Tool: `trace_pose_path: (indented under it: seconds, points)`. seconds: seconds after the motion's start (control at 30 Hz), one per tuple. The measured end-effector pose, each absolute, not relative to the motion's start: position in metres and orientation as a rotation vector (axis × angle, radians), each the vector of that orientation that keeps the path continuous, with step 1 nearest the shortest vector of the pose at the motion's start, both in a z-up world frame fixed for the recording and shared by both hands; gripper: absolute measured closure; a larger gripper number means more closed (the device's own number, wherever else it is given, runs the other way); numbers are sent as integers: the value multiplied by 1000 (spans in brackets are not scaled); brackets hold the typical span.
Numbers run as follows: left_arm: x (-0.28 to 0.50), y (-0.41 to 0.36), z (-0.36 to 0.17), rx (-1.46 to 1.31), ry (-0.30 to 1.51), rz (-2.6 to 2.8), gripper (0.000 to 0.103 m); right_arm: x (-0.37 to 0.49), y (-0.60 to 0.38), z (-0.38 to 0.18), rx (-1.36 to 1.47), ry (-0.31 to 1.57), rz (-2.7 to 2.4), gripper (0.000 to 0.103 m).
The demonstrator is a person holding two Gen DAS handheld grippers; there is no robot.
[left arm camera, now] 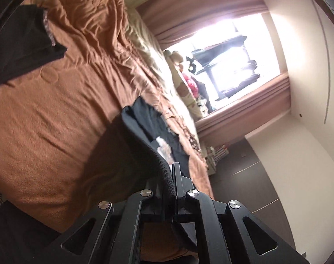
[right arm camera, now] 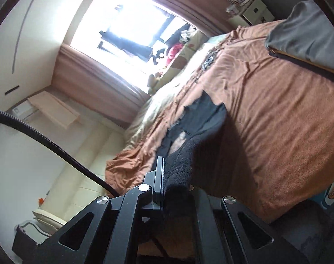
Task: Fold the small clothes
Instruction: 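Grasp the hem with both grippers, then lift the held hem and fold it over toward the collar with both grippers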
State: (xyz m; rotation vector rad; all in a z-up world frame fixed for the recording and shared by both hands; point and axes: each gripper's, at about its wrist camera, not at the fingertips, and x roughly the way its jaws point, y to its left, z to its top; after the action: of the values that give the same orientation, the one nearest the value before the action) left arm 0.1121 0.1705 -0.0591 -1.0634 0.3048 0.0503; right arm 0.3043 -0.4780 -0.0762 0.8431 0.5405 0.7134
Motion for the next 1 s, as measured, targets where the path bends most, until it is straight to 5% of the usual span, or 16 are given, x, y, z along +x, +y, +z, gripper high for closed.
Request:
trace_pose_path:
  seconds: [0.7, 1.0]
  points:
    - [19, 136, 84, -895, 26, -84, 99, 238, -512, -13, 839, 247, 860, 103]
    - [9, 129, 83, -867, 25, -97, 98, 255, -508, -47, 828, 246, 856, 103]
